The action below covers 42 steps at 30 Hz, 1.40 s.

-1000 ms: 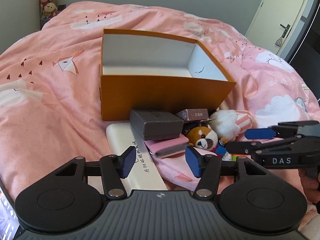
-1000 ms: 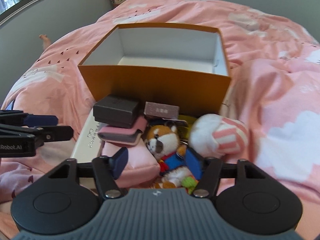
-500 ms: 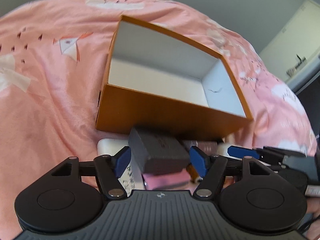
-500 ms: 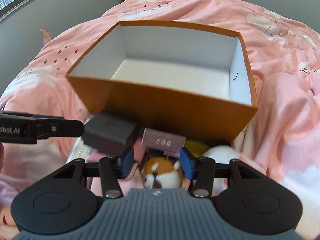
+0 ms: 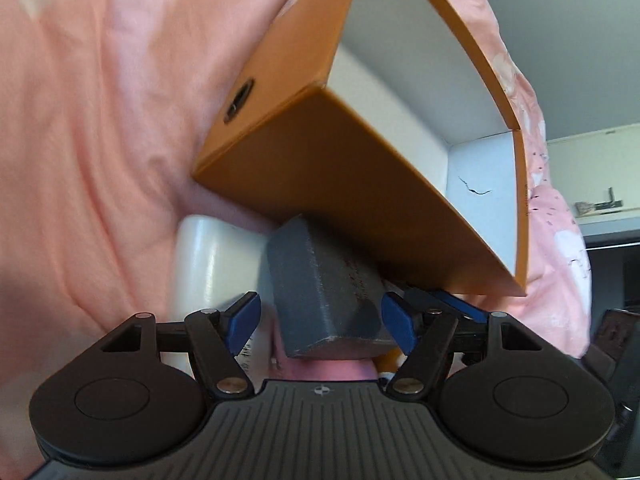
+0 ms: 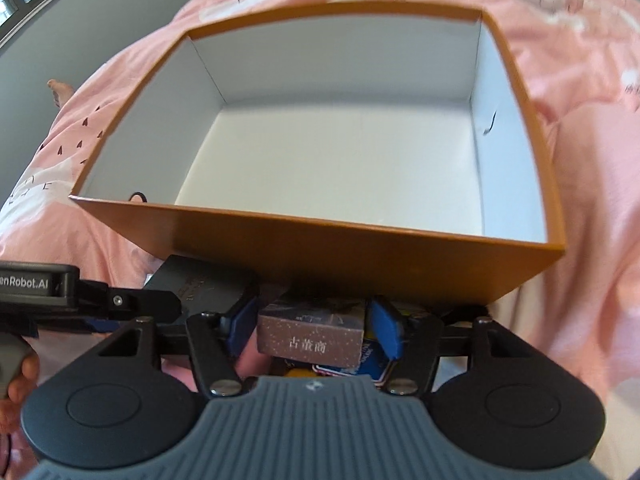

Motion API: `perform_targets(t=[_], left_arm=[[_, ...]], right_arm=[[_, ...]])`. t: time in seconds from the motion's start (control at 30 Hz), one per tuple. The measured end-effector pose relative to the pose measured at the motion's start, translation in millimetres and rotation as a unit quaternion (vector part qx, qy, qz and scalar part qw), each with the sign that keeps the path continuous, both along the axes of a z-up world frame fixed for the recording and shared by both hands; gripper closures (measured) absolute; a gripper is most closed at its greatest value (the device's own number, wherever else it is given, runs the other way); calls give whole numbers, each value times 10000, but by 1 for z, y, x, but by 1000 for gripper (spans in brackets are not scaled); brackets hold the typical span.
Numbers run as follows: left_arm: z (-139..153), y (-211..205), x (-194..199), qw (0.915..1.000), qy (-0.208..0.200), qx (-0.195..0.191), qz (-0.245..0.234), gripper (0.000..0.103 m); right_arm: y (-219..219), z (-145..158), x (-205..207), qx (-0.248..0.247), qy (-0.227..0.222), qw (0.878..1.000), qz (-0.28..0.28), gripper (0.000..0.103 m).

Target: Organize objects

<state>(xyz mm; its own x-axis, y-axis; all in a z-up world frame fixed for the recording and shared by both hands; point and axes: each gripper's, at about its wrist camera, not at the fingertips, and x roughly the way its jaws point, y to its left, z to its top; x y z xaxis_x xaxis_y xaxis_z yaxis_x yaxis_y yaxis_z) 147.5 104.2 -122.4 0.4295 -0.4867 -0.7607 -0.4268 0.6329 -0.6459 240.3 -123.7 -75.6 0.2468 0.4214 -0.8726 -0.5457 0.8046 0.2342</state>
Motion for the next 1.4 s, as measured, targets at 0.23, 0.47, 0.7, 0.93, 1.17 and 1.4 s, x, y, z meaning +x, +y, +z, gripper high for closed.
perform_targets(t=[0.23,0.47,0.7,0.93,1.17,1.4], left_arm=[[-6,-3,2,9998,12,-212,70,39],[22,-13,-8,9987,-447,207,-162,53],[43,-22,-18,9956,-658,534,-404,54],[39,-22,-30,9958,-673,452,-429,54],[40,-22,-46,9932,-793,687,-497,54],[45,-25,-53,9926,-882,699,-453,55]], right_arm=[[-1,-15,16,74,556,9984,-64,37],[-4,-7,14,43,645,9979,104,41],[-22,20,-8,85,680,9969,389,42],[-22,11,-37,-68,923,9926,783,43],[-5,0,-39,-208,671,9924,1009,38],[5,-6,-33,-351,478,9910,1199,40]])
